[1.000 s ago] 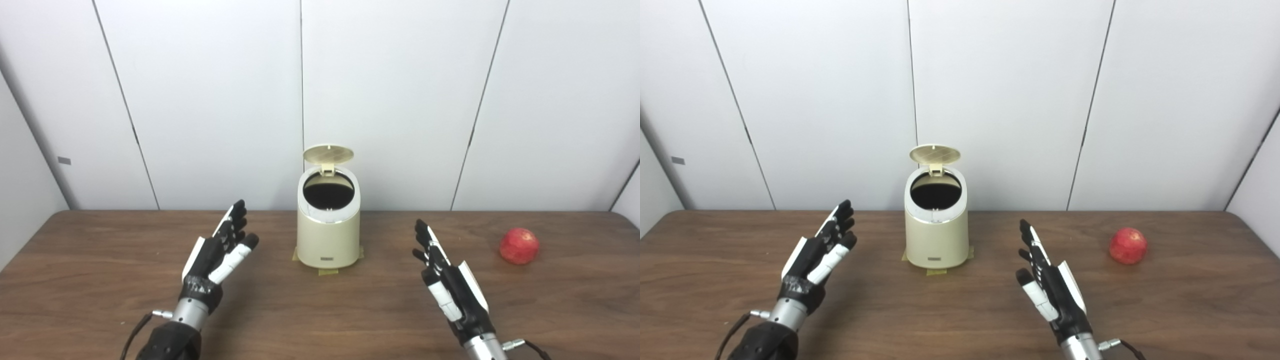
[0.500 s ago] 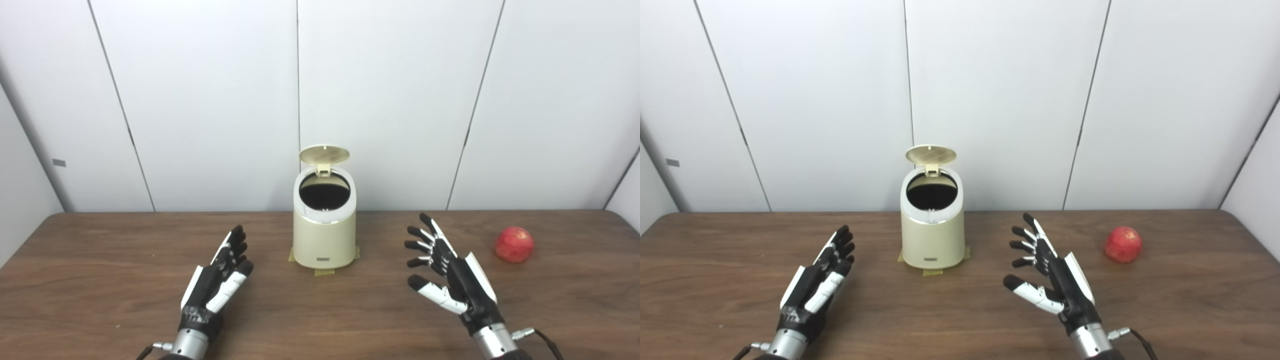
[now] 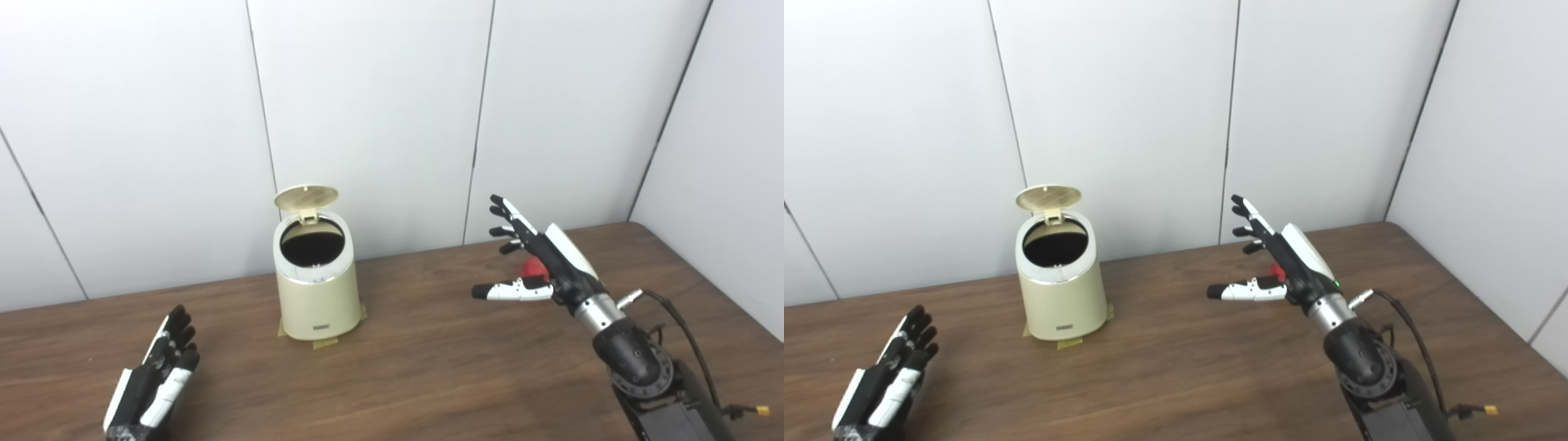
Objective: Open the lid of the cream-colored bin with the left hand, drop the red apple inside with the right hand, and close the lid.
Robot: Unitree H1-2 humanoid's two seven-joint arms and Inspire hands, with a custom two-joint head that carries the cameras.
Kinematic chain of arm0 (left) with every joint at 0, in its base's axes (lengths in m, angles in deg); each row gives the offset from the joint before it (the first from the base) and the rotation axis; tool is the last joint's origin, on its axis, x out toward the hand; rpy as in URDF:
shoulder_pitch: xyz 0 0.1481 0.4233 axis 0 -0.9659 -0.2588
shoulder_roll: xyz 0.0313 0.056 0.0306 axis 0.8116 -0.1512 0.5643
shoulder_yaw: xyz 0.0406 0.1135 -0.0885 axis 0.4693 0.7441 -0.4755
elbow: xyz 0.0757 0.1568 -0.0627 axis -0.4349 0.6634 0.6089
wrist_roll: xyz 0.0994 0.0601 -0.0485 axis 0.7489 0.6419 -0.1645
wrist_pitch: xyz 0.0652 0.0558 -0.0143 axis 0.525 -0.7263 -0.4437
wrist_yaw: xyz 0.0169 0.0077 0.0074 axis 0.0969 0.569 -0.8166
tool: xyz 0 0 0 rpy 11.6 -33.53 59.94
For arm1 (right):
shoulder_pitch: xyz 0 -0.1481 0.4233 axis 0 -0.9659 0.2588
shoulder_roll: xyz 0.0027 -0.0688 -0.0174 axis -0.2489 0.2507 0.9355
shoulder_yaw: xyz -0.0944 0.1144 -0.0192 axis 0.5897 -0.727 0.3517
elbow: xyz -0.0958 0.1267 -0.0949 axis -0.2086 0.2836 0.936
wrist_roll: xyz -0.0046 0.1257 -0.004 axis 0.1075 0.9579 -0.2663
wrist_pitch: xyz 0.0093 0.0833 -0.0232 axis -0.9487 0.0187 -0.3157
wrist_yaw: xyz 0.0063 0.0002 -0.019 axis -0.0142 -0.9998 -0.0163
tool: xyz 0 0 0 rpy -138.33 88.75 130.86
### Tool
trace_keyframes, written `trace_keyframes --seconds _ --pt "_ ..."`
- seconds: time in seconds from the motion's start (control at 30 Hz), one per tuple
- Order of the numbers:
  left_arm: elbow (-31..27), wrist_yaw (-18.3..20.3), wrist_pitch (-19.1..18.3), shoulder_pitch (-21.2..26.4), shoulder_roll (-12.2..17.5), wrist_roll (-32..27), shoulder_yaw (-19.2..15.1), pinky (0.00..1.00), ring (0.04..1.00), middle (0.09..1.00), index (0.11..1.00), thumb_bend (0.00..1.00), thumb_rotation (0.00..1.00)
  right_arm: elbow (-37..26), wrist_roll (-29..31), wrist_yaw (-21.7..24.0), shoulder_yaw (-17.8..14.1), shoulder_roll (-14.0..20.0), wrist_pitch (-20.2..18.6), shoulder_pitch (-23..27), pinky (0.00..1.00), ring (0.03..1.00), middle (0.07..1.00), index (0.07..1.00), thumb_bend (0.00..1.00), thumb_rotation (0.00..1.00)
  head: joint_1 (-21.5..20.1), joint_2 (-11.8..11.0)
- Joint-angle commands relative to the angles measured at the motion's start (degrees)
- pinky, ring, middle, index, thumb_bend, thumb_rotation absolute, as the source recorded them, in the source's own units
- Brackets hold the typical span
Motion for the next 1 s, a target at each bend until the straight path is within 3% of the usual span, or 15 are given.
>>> trace_keyframes --seconds 0.0,0.1,0.23,0.47,0.6,0.73,0.97 --pt "-0.1 1.2 2.2 1.4 0.8 -1.7 -0.6 1.0 1.0 1.0 1.0 1.0 0.59 -2.0 -0.8 0.3 -1.8 3.3 -1.6 2.7 0.65 0.836 0.944 0.966 0.79 0.38 -0.1 0.0" --pt "-0.2 2.3 2.1 1.4 1.0 -3.4 -0.9 1.0 1.0 1.0 1.0 0.98 0.59 -2.2 -1.6 1.7 -2.6 6.5 -4.6 3.1 0.65 0.836 0.934 0.952 0.79 0.38 -0.7 0.0" --pt "0.1 2.8 3.1 1.5 1.3 -3.6 -1.1 1.0 1.0 1.0 1.0 0.95 0.6 1.4 -0.3 3.3 -3.1 10.0 -4.8 4.3 0.7 0.86 0.925 0.915 0.81 0.33 -1.4 0.0" --pt "-0.4 3.4 3.1 1.3 1.0 -4.5 -1.1 1.0 1.0 1.0 1.0 0.86 0.6 7.1 -2.1 7.3 0.0 15.1 -6.8 6.7 0.74 0.863 0.91 0.9 0.82 0.28 -1.4 0.4" --pt "-0.9 3.7 3.1 1.3 1.0 -4.4 -0.9 1.0 1.0 1.0 1.0 0.82 0.62 9.6 -1.9 10.1 1.4 16.1 -8.9 8.0 0.73 0.871 0.918 0.897 0.81 0.25 -1.2 0.5" --pt "-1.4 3.3 2.3 1.2 0.8 -4.0 -0.9 1.0 1.0 1.0 1.0 0.84 0.62 12.0 -3.1 12.3 3.6 16.5 -11.9 9.2 0.74 0.885 0.943 0.917 0.87 0.37 -1.1 0.6" --pt "-2.2 3.5 1.4 0.9 0.8 -4.5 -0.8 1.0 1.0 1.0 1.0 0.85 0.6 20.6 -4.4 10.5 6.4 14.6 -12.0 11.9 0.77 0.891 0.941 0.929 0.82 0.3 -0.6 0.9"
